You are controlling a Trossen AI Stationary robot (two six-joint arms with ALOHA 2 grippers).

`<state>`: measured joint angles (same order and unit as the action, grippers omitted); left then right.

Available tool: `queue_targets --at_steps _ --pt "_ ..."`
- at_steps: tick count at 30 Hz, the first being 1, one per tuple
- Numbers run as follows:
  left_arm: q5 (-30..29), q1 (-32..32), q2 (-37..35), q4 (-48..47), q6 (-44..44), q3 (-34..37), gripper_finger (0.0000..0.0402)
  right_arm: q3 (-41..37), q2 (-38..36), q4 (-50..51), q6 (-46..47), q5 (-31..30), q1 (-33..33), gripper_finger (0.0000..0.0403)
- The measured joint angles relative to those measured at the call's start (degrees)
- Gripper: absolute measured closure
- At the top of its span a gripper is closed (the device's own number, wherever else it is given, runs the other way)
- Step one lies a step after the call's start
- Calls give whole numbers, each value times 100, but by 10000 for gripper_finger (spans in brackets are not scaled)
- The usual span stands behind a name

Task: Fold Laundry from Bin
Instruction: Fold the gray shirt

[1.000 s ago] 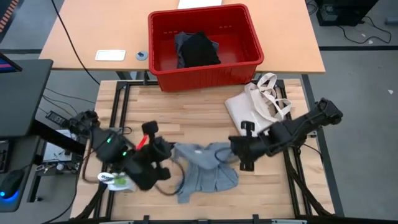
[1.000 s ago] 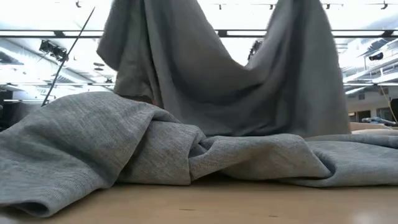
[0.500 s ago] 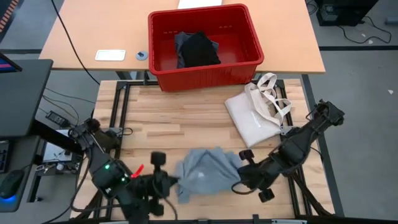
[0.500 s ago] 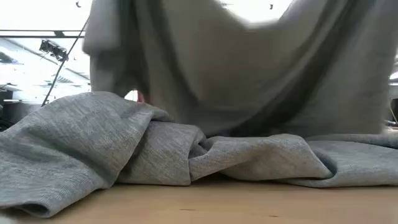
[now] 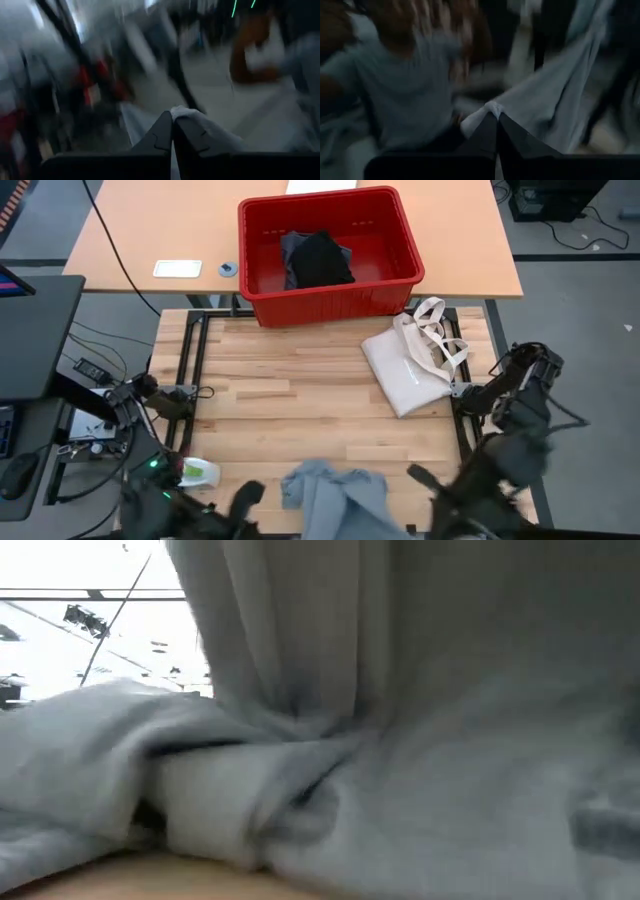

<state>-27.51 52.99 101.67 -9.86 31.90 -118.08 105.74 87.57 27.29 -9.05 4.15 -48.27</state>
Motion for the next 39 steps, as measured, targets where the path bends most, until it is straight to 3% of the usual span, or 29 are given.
queue_targets --at_steps 4,8,13,16,20,27,33,39 --pt "915 -17 0 1841 1166 -2 388 201 0 -1539 -1080 1 -196 389" --pt "1439 -156 -2 3394 1873 -2 388 207 0 -3212 -1940 3 -207 389" --pt "2945 -390 -2 4914 2180 -2 388 207 0 -4956 -2813 -5 -182 389" --pt "3853 -465 -3 5512 2181 -2 388 207 0 -5840 -2881 11 -182 389" --pt "4428 -472 -4 5720 2147 -2 388 209 4 -6384 -2849 265 -162 389" --pt "4950 -390 -4 5455 2129 -2 388 192 221 -6424 -2718 446 -153 389" --pt "4953 -386 -7 5212 1882 -2 388 217 483 -7053 -2711 931 -219 389" --pt "4732 -304 252 5035 1677 -18 388 516 848 -7072 -2711 996 -423 389"
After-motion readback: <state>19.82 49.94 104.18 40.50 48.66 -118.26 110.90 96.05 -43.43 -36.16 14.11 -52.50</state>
